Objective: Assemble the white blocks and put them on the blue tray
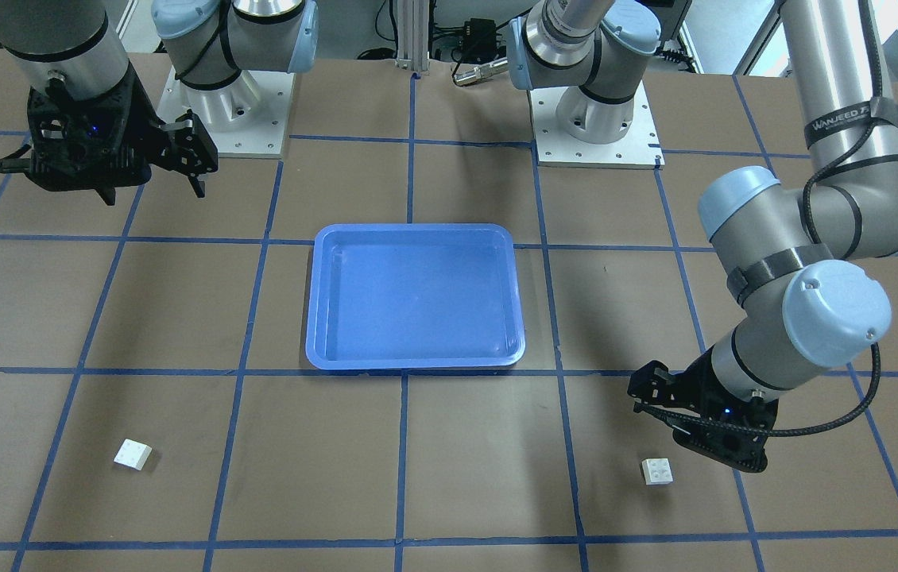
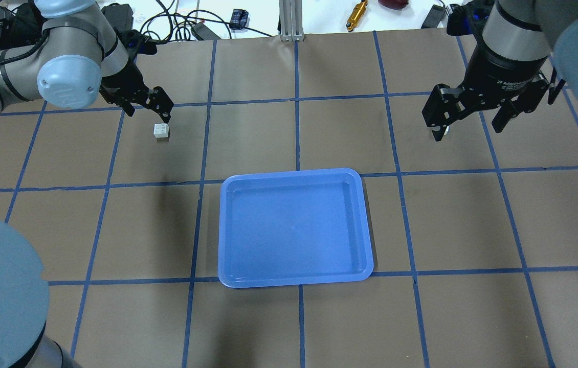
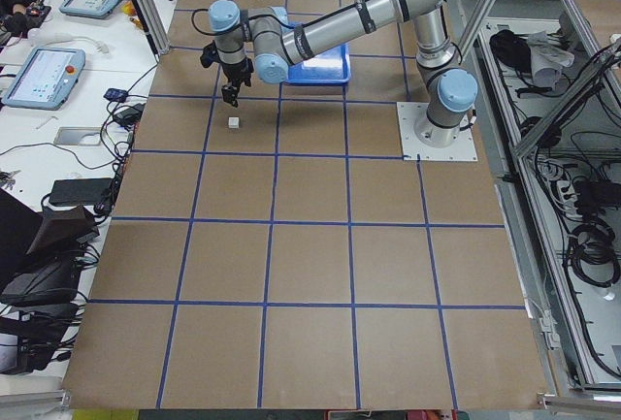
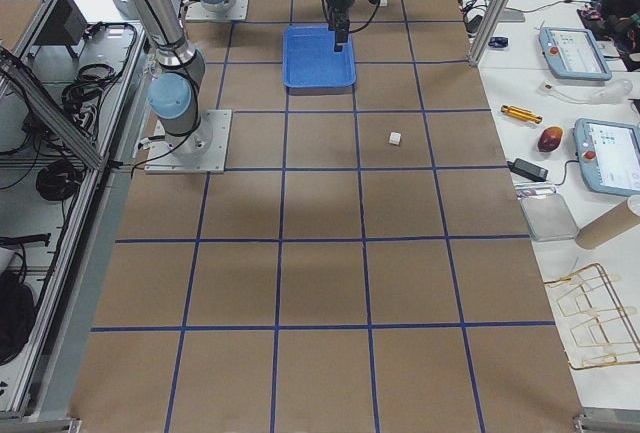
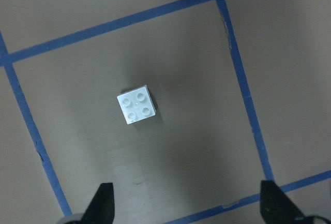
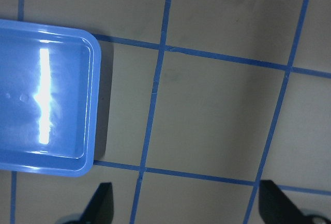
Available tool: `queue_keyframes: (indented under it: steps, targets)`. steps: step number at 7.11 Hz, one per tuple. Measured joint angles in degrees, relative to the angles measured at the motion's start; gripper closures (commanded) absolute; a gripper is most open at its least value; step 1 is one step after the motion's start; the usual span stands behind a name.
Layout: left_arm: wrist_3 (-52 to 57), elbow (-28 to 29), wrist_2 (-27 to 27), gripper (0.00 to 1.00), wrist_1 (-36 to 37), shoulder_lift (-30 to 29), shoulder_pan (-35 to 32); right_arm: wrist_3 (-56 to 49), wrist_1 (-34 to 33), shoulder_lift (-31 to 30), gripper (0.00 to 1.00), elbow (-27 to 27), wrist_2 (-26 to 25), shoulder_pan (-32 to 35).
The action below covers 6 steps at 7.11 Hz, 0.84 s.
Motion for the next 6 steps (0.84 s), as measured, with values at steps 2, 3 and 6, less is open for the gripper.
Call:
queue_keyframes:
  steps: [2,3,6]
  targets:
    - [17.83,-0.01,-0.31,0.00,0.73,-1.81,1.10,-21.87,-3.35,4.37,0.00,0.05,-0.42,-2.85]
    - [26.24,0.01,-1.12,0.00,0.92,-2.65,1.34,-30.67,-6.41,6.52,0.00,0.05,-0.27,-5.08]
    - [48.88,0.00,-4.38,0.00,3.59,-5.12,2.53,-51.79,-14.05,12.25,0.00,0.03,-0.19,-7.76]
